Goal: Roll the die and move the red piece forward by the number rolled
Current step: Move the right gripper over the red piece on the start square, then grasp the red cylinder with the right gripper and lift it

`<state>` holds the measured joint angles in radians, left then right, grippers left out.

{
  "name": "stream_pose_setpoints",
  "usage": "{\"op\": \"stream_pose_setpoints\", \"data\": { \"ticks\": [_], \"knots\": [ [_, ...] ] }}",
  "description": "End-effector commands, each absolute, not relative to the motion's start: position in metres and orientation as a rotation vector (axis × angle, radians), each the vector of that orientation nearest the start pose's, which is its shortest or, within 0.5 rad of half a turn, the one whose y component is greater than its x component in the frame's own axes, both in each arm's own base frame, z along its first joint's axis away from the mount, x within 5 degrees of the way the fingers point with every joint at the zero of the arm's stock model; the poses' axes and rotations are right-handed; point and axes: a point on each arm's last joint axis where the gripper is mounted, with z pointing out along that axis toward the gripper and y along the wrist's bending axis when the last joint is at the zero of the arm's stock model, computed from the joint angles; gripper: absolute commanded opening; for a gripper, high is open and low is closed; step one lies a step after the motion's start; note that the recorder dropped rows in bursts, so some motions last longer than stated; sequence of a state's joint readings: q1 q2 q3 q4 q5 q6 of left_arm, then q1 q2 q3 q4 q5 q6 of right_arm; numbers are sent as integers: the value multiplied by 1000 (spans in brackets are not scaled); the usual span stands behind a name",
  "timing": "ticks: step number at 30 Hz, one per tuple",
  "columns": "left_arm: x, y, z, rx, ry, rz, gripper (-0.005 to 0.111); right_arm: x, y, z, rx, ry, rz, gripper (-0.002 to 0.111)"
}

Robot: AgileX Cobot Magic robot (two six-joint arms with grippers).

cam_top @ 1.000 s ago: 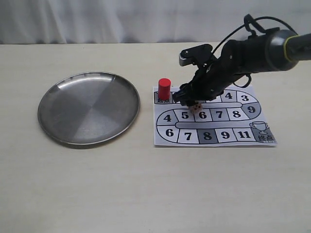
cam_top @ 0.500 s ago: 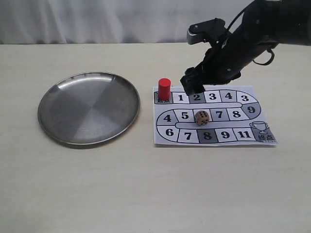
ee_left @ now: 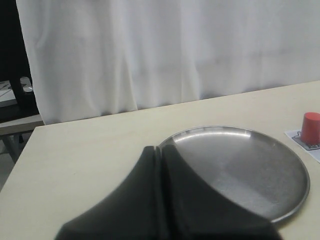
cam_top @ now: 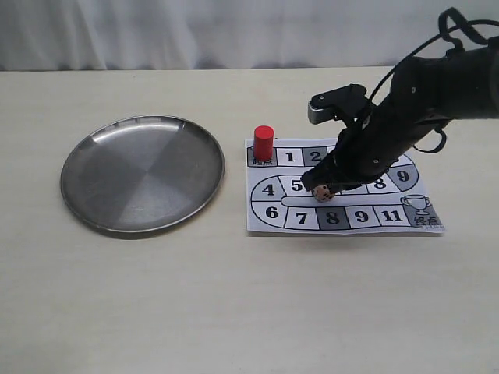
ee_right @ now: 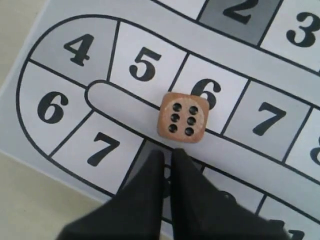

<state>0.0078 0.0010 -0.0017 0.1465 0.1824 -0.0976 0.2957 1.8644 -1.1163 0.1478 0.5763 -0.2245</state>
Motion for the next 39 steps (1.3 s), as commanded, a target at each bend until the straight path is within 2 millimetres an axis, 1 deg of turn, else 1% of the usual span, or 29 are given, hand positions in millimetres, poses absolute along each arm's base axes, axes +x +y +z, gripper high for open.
{"op": "stream_pose_setpoints", "data": {
  "ticks": [1,4,6,11,13,15,17,18,22,24,26,29,33,37,39],
  "knots": [
    [56,2,198,18,1655,53,0,344,112,163,-552,2714,163,4],
    [56,2,198,18,1655,53,0,348,120,173,-564,2695,188,4],
    [56,2,198,18,1655,53,0,353,129,183,-588,2666,200,4],
    [56,2,198,18,1655,53,0,360,160,211,-656,2550,238,5],
    [56,2,198,18,1655,53,0,363,169,218,-689,2494,227,10],
    [56,2,198,18,1655,53,0,368,174,221,-673,2482,226,21],
    [56,2,198,18,1655,53,0,375,176,216,-628,2491,234,34],
    [56,2,198,18,1655,53,0,378,178,213,-626,2488,229,41],
    [56,2,198,18,1655,53,0,394,183,201,-631,2478,213,66],
    [56,2,198,18,1655,53,0,403,187,192,-644,2477,208,75],
    [56,2,198,18,1655,53,0,413,189,182,-655,2481,196,81],
    [56,2,198,18,1655,53,0,429,190,168,-687,2475,146,83],
    [56,2,198,18,1655,53,0,445,185,152,-649,2493,138,83],
    [56,2,198,18,1655,53,0,455,182,137,-597,2461,154,82],
    [56,2,198,18,1655,53,0,456,184,131,-558,2459,190,78]
  ]
}}
